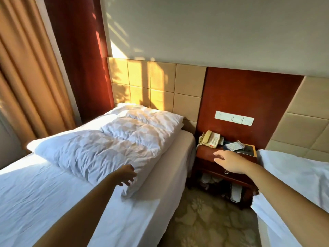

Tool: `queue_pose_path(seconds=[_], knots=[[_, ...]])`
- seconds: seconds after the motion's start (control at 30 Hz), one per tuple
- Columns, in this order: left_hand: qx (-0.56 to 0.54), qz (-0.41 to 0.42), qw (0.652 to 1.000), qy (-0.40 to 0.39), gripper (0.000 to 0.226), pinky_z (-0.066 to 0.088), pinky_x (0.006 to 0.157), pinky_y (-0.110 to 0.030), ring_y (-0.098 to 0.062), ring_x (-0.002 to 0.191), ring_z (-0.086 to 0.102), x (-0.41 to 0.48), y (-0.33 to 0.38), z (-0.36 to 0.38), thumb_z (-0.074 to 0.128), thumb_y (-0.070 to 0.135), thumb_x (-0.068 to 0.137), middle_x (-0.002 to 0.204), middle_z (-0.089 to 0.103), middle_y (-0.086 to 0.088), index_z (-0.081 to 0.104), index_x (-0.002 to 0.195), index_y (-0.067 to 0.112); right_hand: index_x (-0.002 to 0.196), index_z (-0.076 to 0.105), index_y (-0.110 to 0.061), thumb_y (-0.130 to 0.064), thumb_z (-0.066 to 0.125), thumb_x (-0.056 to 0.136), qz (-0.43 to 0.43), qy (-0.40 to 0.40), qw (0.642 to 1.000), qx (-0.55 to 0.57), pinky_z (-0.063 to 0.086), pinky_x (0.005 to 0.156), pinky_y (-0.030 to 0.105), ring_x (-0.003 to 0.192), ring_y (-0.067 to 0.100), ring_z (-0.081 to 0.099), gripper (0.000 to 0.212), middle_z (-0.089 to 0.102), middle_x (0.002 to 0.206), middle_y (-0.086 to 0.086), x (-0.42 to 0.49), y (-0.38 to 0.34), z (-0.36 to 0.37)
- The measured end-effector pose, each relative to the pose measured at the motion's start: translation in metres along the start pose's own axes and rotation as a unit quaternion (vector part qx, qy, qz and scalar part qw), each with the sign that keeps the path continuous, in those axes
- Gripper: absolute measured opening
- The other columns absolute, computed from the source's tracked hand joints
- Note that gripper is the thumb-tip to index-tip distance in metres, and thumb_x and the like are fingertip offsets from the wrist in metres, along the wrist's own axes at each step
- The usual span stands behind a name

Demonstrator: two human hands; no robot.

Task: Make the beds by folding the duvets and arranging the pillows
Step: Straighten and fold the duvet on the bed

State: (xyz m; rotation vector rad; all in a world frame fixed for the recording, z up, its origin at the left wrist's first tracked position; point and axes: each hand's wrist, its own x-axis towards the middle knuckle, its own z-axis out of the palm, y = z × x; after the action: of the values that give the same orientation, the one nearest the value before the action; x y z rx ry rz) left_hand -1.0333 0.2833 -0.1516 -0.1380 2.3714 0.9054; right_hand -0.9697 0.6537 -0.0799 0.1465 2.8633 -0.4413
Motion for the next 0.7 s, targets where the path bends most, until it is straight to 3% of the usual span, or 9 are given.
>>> queue_pose_path(seconds=[0.1,0.2,0.4,0.57,0.63,0.7], knots=[[0.048,0.001,0.998,-0.047,0.041,0.037,0.057,-0.019,-0.011,0.062,0.056,0.063,0.056,0.011,0.048,0.027,0.096,0.084,0.059,0.001,0.033,0.133,0.018,0.14,0.041,-0.019,-0.033,0.044,0.099,0.032,-0.024,0.999,0.011,0.033,0.108,0.031,0.132,0.022,0.041,0.044,0.042,0.144,0.007,0.056,0.047,-0.009],[0.052,-0.008,0.998,-0.046,0.049,0.038,0.058,-0.02,-0.012,0.064,0.057,0.133,0.096,0.013,0.049,0.03,0.096,0.087,0.06,0.001,0.027,0.138,0.019,0.138,0.044,-0.017,-0.03,0.044,0.099,0.048,-0.029,0.998,0.036,0.033,0.106,0.028,0.131,0.02,0.043,0.041,0.045,0.143,0.006,0.125,0.086,-0.015],[0.015,-0.091,0.995,-0.037,0.056,0.044,0.066,-0.023,-0.012,0.069,0.061,0.249,0.143,-0.002,0.048,0.033,0.095,0.099,0.064,-0.001,0.022,0.143,0.016,0.133,0.051,-0.012,-0.022,0.041,0.1,0.009,-0.016,0.998,0.052,0.036,0.096,0.023,0.124,0.022,0.049,0.036,0.052,0.137,0.007,0.291,0.137,-0.053],[-0.079,-0.116,0.99,0.015,0.054,0.037,0.058,-0.022,-0.015,0.07,0.057,0.32,0.179,-0.032,0.051,0.032,0.095,0.1,0.06,-0.007,0.027,0.14,0.017,0.133,0.051,-0.015,-0.022,0.038,0.099,-0.026,-0.031,0.999,0.02,0.044,0.072,0.024,0.091,0.018,0.057,0.036,0.058,0.124,0.009,0.451,0.144,-0.097],[-0.093,-0.132,0.987,0.01,0.054,0.04,0.063,-0.024,-0.016,0.077,0.057,0.341,0.186,-0.038,0.052,0.034,0.094,0.107,0.057,-0.007,0.028,0.14,0.02,0.135,0.048,-0.014,-0.023,0.039,0.1,-0.042,-0.05,0.998,0.011,0.045,0.077,0.025,0.101,0.022,0.056,0.037,0.055,0.132,0.009,0.507,0.13,-0.096],[-0.095,-0.157,0.983,0.0,0.056,0.042,0.073,-0.027,-0.019,0.094,0.055,0.369,0.184,-0.046,0.053,0.037,0.093,0.122,0.051,-0.006,0.027,0.141,0.023,0.138,0.044,-0.014,-0.024,0.039,0.1,-0.067,-0.086,0.994,-0.004,0.041,0.093,0.027,0.12,0.024,0.05,0.039,0.048,0.139,0.008,0.556,0.109,-0.08]])
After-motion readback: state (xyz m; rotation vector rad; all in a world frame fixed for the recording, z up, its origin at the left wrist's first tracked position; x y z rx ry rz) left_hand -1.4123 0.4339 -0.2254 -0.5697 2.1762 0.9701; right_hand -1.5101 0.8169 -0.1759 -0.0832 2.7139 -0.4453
